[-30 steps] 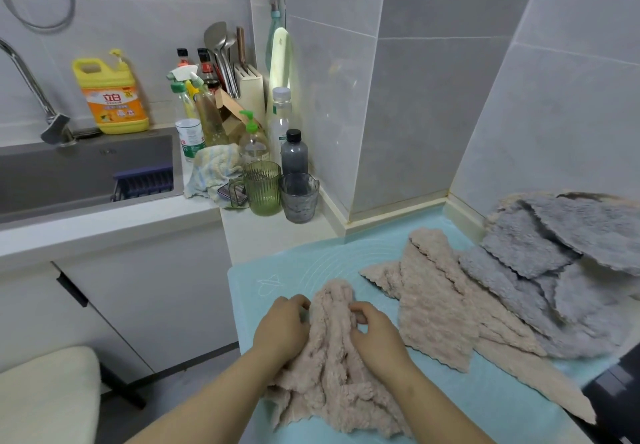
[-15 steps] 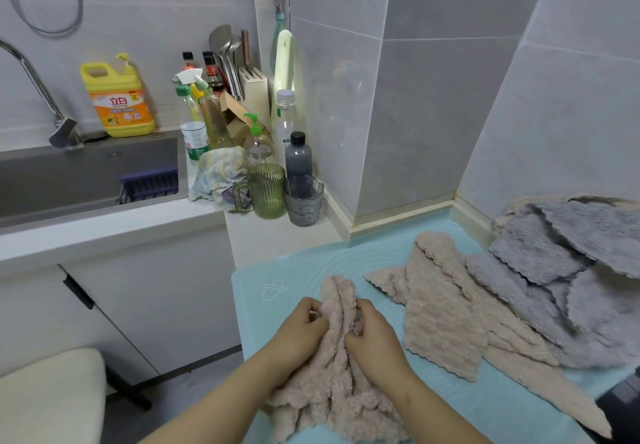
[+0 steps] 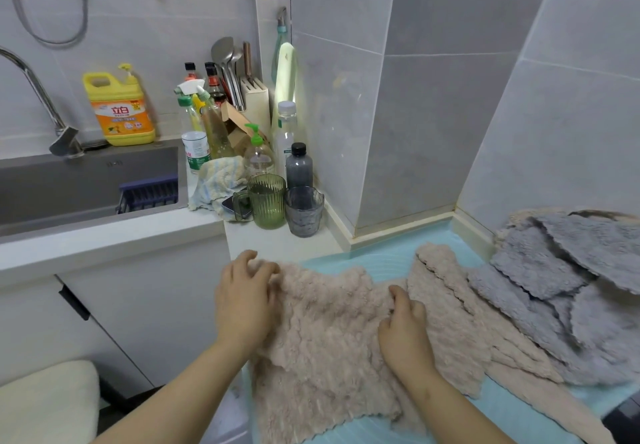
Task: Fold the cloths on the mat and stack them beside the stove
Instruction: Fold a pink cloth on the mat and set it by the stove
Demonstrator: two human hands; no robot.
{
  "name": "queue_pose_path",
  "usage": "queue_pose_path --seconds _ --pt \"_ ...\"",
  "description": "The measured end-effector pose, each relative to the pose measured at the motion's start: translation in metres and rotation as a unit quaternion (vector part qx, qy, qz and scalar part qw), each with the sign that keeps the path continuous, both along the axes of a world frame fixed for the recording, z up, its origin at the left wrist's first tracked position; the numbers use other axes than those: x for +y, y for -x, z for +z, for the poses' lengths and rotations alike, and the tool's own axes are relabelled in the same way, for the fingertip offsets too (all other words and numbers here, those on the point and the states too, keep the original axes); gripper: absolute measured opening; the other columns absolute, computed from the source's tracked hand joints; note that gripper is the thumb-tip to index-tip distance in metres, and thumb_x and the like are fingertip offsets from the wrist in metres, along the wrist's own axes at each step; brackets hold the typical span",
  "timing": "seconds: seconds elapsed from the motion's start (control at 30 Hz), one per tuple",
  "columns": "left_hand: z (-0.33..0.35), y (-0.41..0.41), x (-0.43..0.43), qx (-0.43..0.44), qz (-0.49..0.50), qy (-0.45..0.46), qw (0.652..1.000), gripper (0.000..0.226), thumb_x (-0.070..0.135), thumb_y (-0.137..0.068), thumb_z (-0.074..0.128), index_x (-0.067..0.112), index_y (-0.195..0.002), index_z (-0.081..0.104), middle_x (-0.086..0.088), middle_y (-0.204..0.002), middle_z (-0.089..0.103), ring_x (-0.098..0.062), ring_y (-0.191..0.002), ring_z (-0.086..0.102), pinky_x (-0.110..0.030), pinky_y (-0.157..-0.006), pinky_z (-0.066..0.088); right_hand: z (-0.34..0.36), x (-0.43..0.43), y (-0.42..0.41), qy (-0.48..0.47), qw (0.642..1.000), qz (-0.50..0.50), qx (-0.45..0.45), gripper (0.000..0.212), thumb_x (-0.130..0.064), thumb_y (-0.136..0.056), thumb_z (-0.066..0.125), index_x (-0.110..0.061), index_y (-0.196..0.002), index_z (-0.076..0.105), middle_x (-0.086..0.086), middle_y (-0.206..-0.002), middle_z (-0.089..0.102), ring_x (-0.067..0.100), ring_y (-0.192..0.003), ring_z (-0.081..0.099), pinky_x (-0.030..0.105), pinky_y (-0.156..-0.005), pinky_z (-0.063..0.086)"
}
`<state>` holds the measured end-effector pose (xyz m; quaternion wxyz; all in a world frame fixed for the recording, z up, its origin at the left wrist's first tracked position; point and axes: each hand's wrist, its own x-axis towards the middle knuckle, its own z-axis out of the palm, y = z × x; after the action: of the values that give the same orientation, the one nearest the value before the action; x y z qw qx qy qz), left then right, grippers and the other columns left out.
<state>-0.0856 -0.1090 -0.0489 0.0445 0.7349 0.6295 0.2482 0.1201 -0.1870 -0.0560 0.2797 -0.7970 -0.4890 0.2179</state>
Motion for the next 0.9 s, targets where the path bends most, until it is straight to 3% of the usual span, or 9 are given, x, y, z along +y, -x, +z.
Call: queue_pose_path --seconds 0.1,0.27,0.33,0.43,0.5,0.6,0.73,0.8,0.9 --pt "-0.016 -0.004 -0.007 0.063 -0.048 0.016 0.997 0.038 0.014 -0.088 0.049 0.025 -0.123 0.056 -0.011 -0.148 0.033 -0.035 -0.135 0.032 -0.048 -0.104 0.034 -0.004 -0.002 0.006 -0.011 0.997 0.041 -0.07 0.057 -0.01 -0.093 0.039 -0.024 -0.145 0.023 0.003 -0.147 0.023 0.02 -0.128 0.034 0.032 -0.102 0.037" --pt "-0.038 -0.011 -0.019 0.185 -0.165 0.227 0.942 0.05 0.043 -0.098 0.023 0.031 -0.146 0.021 0.002 -0.155 0.018 -0.02 -0.143 0.015 -0.042 -0.113 0.017 -0.016 -0.011 0.012 0.08 0.965 0.209 -0.139 0.044 -0.031 -0.099 0.034 -0.032 -0.143 0.03 -0.011 -0.148 0.032 0.014 -0.134 0.028 0.031 -0.108 0.027" --pt "-0.044 -0.009 -0.022 0.184 -0.159 0.219 0.945 0.059 0.052 -0.092 0.013 0.032 -0.147 0.02 0.001 -0.156 0.014 -0.022 -0.145 0.011 -0.043 -0.114 0.015 -0.021 -0.016 0.013 0.095 0.959 0.222 -0.149 0.044 -0.038 -0.099 0.033 -0.033 -0.143 0.031 -0.014 -0.148 0.031 0.012 -0.135 0.026 0.031 -0.108 0.024" --pt "-0.042 -0.001 -0.035 0.116 -0.15 0.075 0.979 0.053 0.047 -0.082 0.023 0.027 -0.116 0.057 -0.004 -0.115 0.057 -0.028 -0.104 0.057 -0.037 -0.079 0.046 -0.023 -0.025 0.008 0.013 0.972 0.185 -0.141 0.042 -0.042 -0.095 0.033 -0.028 -0.132 0.045 -0.011 -0.134 0.044 0.013 -0.124 0.038 0.03 -0.101 0.032" --pt "-0.042 0.008 -0.049 0.039 -0.165 0.005 0.985 0.028 0.037 -0.082 0.035 0.028 -0.094 0.059 0.004 -0.083 0.056 -0.013 -0.063 0.054 -0.017 -0.05 0.035 -0.023 -0.036 0.005 -0.092 0.969 0.172 -0.154 0.032 -0.037 -0.086 0.039 -0.023 -0.104 0.061 -0.01 -0.102 0.054 0.013 -0.098 0.05 0.023 -0.079 0.04" --pt "-0.042 0.016 -0.072 0.015 -0.232 0.065 0.971 0.024 0.048 -0.083 0.031 0.032 -0.092 0.046 0.01 -0.084 0.054 -0.005 -0.063 0.045 -0.01 -0.048 0.025 -0.021 -0.053 0.003 -0.203 0.931 0.249 -0.175 0.008 -0.03 -0.077 0.049 -0.024 -0.074 0.053 -0.012 -0.068 0.049 0.002 -0.063 0.043 0.011 -0.05 0.028" --pt "-0.056 0.028 -0.084 0.063 -0.321 0.104 0.939 0.043 0.068 -0.071 0.048 0.029 -0.088 0.051 0.009 -0.087 0.053 -0.011 -0.08 0.05 -0.022 -0.063 0.036 -0.03 -0.062 0.002 -0.094 0.899 0.383 -0.193 0.039 -0.056 -0.073 0.049 -0.033 -0.104 0.055 -0.016 -0.096 0.055 0.004 -0.088 0.051 0.016 -0.074 0.039" --pt "-0.058 0.031 -0.086 0.087 -0.333 0.111 0.932 0.046 0.072 -0.064 0.053 0.033 -0.089 0.047 0.01 -0.089 0.05 -0.012 -0.081 0.048 -0.022 -0.064 0.035 -0.038 -0.061 -0.003 -0.015 0.908 0.369 -0.199 0.067 -0.067 -0.07 0.036 -0.035 -0.128 0.047 -0.017 -0.121 0.045 0.006 -0.113 0.041 0.02 -0.091 0.027" --pt "-0.054 0.033 -0.09 0.085 -0.327 0.129 0.932 0.039 0.064 -0.067 0.052 0.035 -0.092 0.045 0.011 -0.092 0.048 -0.012 -0.083 0.046 -0.023 -0.067 0.037 -0.044 -0.058 -0.003 -0.047 0.92 0.335 -0.196 0.069 -0.067 -0.073 0.03 -0.033 -0.13 0.049 -0.014 -0.121 0.05 0.01 -0.114 0.045 0.021 -0.088 0.024"
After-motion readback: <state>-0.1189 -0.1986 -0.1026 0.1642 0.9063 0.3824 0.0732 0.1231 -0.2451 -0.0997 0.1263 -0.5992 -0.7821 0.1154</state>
